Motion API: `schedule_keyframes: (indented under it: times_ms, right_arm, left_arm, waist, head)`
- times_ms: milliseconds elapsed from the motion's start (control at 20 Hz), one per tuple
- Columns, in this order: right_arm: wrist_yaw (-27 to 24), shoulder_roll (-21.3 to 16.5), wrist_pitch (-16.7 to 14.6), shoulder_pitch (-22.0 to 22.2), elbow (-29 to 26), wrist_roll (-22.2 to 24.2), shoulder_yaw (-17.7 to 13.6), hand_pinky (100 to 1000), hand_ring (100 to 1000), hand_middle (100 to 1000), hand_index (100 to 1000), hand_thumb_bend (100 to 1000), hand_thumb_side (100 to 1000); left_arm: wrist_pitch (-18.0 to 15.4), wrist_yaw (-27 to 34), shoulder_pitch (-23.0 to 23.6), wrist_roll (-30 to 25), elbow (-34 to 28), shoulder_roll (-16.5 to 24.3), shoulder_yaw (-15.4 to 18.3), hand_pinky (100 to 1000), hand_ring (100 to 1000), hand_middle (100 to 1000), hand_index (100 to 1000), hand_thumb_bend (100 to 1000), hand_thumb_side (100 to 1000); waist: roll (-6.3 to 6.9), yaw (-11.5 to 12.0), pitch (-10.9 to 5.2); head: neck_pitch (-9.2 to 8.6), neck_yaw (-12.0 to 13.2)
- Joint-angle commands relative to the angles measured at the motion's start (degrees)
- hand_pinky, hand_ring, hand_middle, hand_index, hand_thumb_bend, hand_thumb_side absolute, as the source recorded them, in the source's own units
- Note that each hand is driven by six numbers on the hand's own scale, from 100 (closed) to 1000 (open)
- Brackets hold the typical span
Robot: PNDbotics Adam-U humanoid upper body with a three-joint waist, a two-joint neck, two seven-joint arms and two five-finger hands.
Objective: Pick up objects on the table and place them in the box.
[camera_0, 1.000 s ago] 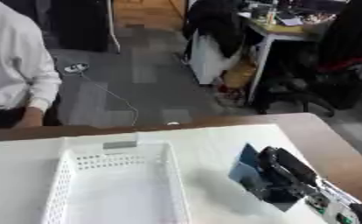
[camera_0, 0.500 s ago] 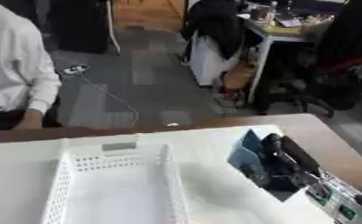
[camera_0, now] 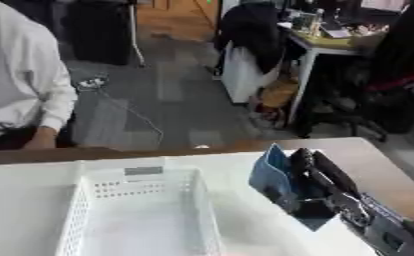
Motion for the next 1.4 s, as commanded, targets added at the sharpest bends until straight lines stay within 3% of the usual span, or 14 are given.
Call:
schedule_keyframes:
  times_ms: [50, 900, 1400]
  right_arm:
    - [-0.8, -1.6, -0.3, -1.3, -1.8, 0.8, -0.1, 100, 100, 100, 100, 282, 100]
    - [-3.9, -0.6, -1.5, -3.7, -8.1, 3.7, 1.9, 100, 100, 100, 100, 276, 100]
    - [-3.3, 0.0, -1.9, -5.7, -10.0, 3.6, 1.9, 100, 100, 100, 100, 280, 100]
  left_arm:
    - [0.3, -0.5, -1.6, 0.4, -0.8, -0.3, 0.6, 473, 382, 532, 603, 675, 851]
    - [3.8, -8.7, -6.7, -5.2, -0.8, -4.0, 0.9, 478, 389, 543, 614, 640, 881]
    - [6.6, -12.9, -10.1, -4.7, -0.8, -6.1, 1.3, 477, 386, 540, 613, 633, 886]
  waist:
    - [-0.23, 0.4, -1.09]
    - [-4.34, 5.5, -1.23]
    - [-8.22, 8.8, -1.24]
  head:
    - [-1.0, -0.8]
    - [-2.14, -2.1]
    - [-3.41, -2.3]
